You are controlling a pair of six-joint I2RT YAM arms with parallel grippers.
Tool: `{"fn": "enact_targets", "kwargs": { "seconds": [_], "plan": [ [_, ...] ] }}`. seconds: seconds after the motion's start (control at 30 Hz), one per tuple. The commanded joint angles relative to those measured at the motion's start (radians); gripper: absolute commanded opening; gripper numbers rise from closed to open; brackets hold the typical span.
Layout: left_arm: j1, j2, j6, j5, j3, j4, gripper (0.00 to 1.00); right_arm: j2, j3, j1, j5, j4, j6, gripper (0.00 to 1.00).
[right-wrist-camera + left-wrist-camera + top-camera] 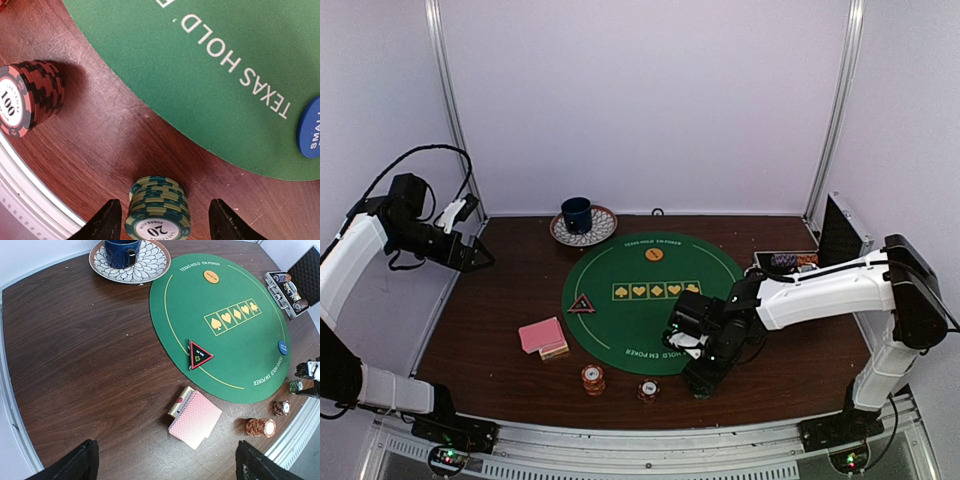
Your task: Distribute texas hold em gaming equipment
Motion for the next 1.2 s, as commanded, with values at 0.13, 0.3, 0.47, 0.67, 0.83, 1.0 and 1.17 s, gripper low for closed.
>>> {"fn": "enact_targets", "kwargs": {
  "seconds": [0.13, 0.3, 0.47, 0.67, 0.83, 1.0, 1.17],
  "plan": [
    [0.006, -0.011, 0.017, 0.011, 0.037, -0.018, 0.97, 0.016, -0.030, 0.025, 0.004, 0.021, 0.002, 0.57],
    [0.006, -0.019, 0.017, 0.012, 0.034, -0.017, 0.98, 0.000, -0.036, 0.026, 0.016, 0.023, 0.008, 0.46],
    [0.006, -0.020, 0.017, 0.012, 0.032, -0.020, 0.98, -0.018, -0.031, 0.028, 0.019, 0.012, 0.009, 0.40],
    [0.006, -0.022, 0.014, 0.015, 0.032, -0.021, 0.98, -0.026, -0.024, 0.028, 0.016, -0.011, 0.002, 0.55],
    [0.006, -0.022, 0.014, 0.018, 0.030, -0.020, 0.98, -0.036, -0.024, 0.030, 0.017, -0.015, 0.002, 0.54],
    [0.006, -0.021, 0.014, 0.020, 0.029, -0.020, 0.98, -0.043, -0.024, 0.030, 0.019, -0.015, 0.005, 0.45],
    [0.006, -0.020, 0.014, 0.021, 0.031, -0.020, 0.98, -0.039, -0.024, 0.030, 0.019, -0.018, 0.005, 0.37]
  ]
}}
